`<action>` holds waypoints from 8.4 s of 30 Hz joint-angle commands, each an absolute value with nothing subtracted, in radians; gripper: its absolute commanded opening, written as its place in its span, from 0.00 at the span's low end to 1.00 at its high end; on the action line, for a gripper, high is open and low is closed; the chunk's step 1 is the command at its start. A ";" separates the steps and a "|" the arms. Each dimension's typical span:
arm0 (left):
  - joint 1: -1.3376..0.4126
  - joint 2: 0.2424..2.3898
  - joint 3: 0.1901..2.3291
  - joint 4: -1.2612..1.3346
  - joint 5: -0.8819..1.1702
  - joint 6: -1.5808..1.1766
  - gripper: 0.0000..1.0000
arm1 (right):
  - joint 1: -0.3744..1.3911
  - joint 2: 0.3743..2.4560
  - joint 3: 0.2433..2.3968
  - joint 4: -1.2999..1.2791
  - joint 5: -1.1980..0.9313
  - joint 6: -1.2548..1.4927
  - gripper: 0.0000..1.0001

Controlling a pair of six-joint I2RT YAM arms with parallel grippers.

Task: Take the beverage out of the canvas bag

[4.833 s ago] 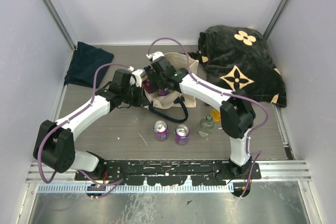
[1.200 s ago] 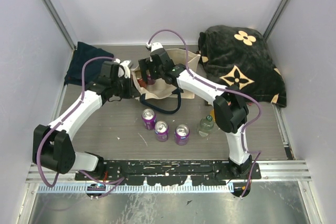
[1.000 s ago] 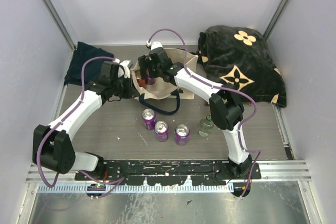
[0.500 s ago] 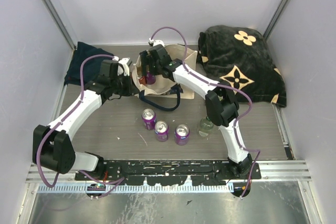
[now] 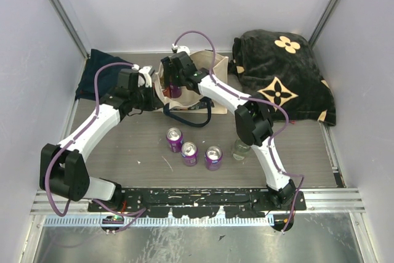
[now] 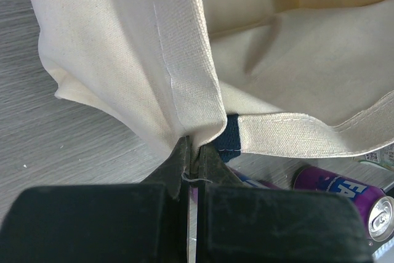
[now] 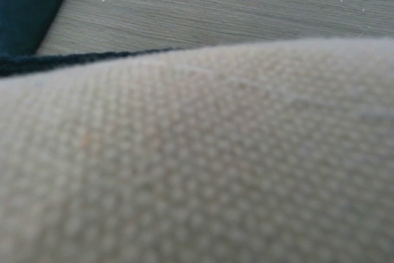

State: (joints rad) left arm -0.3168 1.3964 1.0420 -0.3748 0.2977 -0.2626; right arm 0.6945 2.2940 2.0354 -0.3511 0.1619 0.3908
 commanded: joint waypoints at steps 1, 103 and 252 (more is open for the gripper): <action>-0.316 1.428 1.016 -0.509 0.302 -0.256 0.01 | 0.679 2.330 2.034 -0.324 0.248 0.444 0.78; -0.315 1.278 1.080 -0.583 0.227 -0.294 0.02 | 0.766 2.324 2.097 -0.313 0.307 0.423 0.92; -0.301 1.211 1.025 -0.587 0.188 -0.295 0.00 | 0.788 2.023 2.026 -0.518 -0.006 0.246 0.91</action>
State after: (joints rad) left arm -0.3038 1.2243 1.0630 -0.5331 0.2050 -0.2932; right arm 0.7753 1.9919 1.9213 -0.5343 0.1097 0.2684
